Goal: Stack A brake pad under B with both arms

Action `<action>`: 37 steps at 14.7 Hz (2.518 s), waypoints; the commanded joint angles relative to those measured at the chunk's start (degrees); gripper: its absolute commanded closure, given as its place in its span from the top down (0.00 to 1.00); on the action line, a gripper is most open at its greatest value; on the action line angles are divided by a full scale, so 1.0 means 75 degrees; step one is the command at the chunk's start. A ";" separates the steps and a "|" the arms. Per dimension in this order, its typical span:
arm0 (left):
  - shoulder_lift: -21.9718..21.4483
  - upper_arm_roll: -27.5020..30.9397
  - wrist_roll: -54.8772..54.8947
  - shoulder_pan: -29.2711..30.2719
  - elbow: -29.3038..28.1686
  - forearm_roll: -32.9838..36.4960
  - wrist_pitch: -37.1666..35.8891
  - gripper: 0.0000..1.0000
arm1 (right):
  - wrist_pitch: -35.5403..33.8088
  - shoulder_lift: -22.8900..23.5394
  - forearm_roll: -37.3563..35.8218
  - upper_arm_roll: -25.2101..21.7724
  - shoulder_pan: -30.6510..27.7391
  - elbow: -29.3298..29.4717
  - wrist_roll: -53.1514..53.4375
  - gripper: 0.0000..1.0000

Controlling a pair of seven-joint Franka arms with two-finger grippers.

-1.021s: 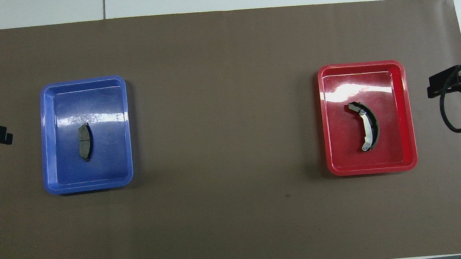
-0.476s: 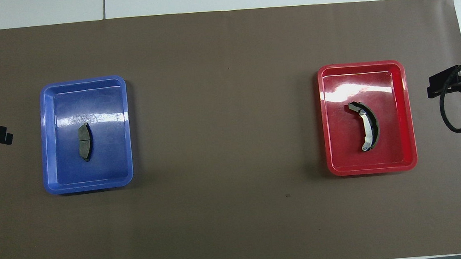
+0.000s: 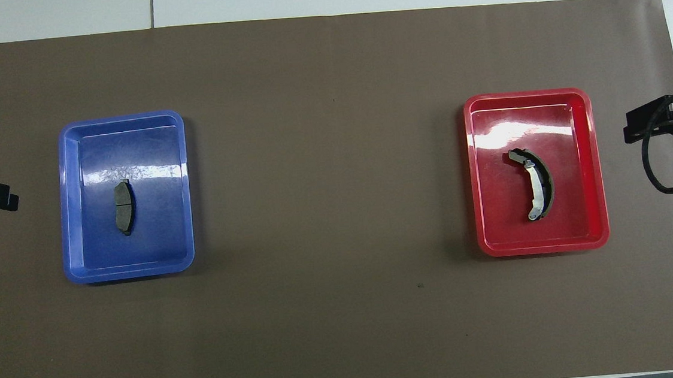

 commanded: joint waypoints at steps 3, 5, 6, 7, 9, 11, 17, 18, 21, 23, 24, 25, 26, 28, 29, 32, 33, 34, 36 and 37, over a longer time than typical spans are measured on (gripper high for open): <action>-0.0150 -0.0023 0.0055 0.0036 -0.0160 0.0003 0.0013 0.99 | -0.0022 -0.0063 -0.0029 0.0017 0.0005 -0.0046 0.0037 0.99; -0.0138 -0.0023 0.0055 0.0036 -0.0160 0.0015 0.0013 0.99 | -0.0022 -0.0087 -0.0029 0.0017 0.0005 -0.0104 0.0049 0.99; -0.0138 -0.0023 0.0020 0.0036 -0.0160 0.0004 0.0013 0.99 | -0.0034 -0.0087 -0.0029 0.0017 0.0005 -0.0105 0.0037 0.99; -0.0150 -0.0023 0.0019 0.0024 -0.0160 0.0003 -0.0056 0.99 | -0.0022 -0.0087 -0.0029 0.0017 0.0005 -0.0105 0.0037 0.99; -0.0150 -0.0023 0.0008 0.0001 -0.0160 0.0003 -0.0174 0.99 | -0.0034 -0.0087 -0.0029 0.0017 0.0005 -0.0105 0.0037 0.99; -0.0150 -0.0047 0.0019 -0.0104 -0.0264 0.0003 0.0291 0.99 | -0.0022 -0.0087 -0.0029 0.0017 0.0005 -0.0105 0.0026 0.99; -0.0185 -0.0082 -0.0016 -0.0410 -0.2242 0.0003 0.2809 0.99 | -0.0022 -0.0087 -0.0029 0.0017 0.0005 -0.0116 0.0026 0.99; -0.0150 -0.0082 -0.0016 -0.0444 -0.2594 0.0003 0.3220 0.99 | 0.0117 -0.0133 -0.0029 0.0017 0.0005 -0.0279 0.0026 0.99; -0.0057 -0.0082 -0.0039 -0.0433 -0.3753 0.0003 0.4449 0.99 | 0.0912 -0.0531 -0.0006 0.0017 0.0005 -0.1262 -0.0045 0.99; 0.0200 -0.0082 -0.0039 -0.0456 -0.4283 0.0003 0.5213 0.98 | 0.1848 -0.0789 0.0006 0.0029 0.0005 -0.2326 -0.0126 0.99; 0.0352 -0.0082 -0.0039 -0.0456 -0.4447 0.0003 0.5599 0.98 | 0.2271 -0.0755 0.0122 0.0029 0.0005 -0.2668 -0.0219 0.99; 0.0505 -0.0082 -0.0028 -0.0445 -0.4530 0.0003 0.5881 0.98 | 0.2530 -0.0650 0.0216 0.0029 0.0005 -0.2822 -0.0255 0.99; 0.0692 -0.0094 -0.0062 -0.0456 -0.4543 0.0003 0.6163 0.98 | 0.2707 -0.0498 0.0275 0.0029 0.0005 -0.2928 -0.0279 0.99; 0.0973 -0.0094 -0.0144 -0.0456 -0.4543 0.0003 0.6515 0.97 | 0.3163 -0.0310 0.0485 0.0029 0.0005 -0.3266 -0.0686 0.99; 0.1091 -0.0094 -0.0133 -0.0456 -0.4566 0.0003 0.6633 0.97 | 0.3653 -0.0309 0.0591 0.0029 0.0005 -0.3640 -0.0944 0.99; 0.1466 -0.0094 -0.0156 -0.0503 -0.4578 0.0003 0.7020 0.95 | 0.5899 -0.0181 0.0674 0.0029 0.0016 -0.5104 -0.1473 0.99; 0.1502 -0.0094 -0.0168 -0.0550 -0.4578 0.0003 0.7067 0.95 | 0.6314 -0.0065 0.0685 0.0029 0.0028 -0.5317 -0.1544 0.99; 0.1502 -0.0094 -0.0168 -0.0550 -0.4566 0.0003 0.7021 0.95 | 0.6434 0.0041 0.0686 0.0029 0.0016 -0.5459 -0.1672 0.99; 0.1502 -0.0094 -0.0180 -0.0550 -0.4566 0.0003 0.6986 0.95 | 0.6749 0.0042 0.0686 0.0029 -0.0065 -0.5752 -0.2094 0.99; 0.1491 -0.0094 -0.0191 -0.0550 -0.4566 0.0003 0.6939 0.90 | 0.6972 0.0042 0.0686 0.0029 -0.0077 -0.5974 -0.2142 0.99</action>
